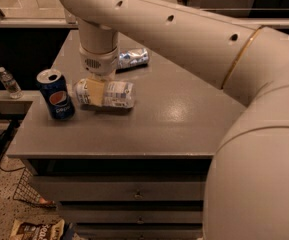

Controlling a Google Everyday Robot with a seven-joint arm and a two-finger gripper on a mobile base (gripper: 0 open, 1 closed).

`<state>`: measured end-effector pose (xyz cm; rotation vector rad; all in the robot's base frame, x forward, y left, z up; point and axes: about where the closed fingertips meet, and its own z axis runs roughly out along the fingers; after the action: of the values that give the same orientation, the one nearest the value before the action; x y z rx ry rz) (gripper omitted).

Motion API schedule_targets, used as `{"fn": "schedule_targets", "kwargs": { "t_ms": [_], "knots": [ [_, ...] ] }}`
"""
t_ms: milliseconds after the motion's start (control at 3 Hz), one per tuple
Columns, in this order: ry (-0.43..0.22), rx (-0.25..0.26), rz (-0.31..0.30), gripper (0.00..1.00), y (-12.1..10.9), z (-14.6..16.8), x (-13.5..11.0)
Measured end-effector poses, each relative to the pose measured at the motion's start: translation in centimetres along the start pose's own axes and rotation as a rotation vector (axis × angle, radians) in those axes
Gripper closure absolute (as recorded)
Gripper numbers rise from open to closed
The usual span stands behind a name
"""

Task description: Move blue plastic bottle near pepsi can

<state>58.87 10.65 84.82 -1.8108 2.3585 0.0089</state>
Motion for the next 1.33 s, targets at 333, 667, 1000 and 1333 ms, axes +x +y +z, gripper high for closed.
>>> {"fn": "schedule_targets", "kwargs": {
  "t_ms": [333,667,1000,1333],
  "knots": [
    [-0.001,0.0,-0.001,0.53,0.0,0.13,-0.07],
    [-0.002,0.0,-0.002,0.28,0.0,0.3,-0.15],
    [-0.003,0.0,-0.003,0.07,0.0,0.43,-0.22],
    [-0.003,-0.001,-0.003,0.0,0.01,0.54,-0.26]
  ]
}}
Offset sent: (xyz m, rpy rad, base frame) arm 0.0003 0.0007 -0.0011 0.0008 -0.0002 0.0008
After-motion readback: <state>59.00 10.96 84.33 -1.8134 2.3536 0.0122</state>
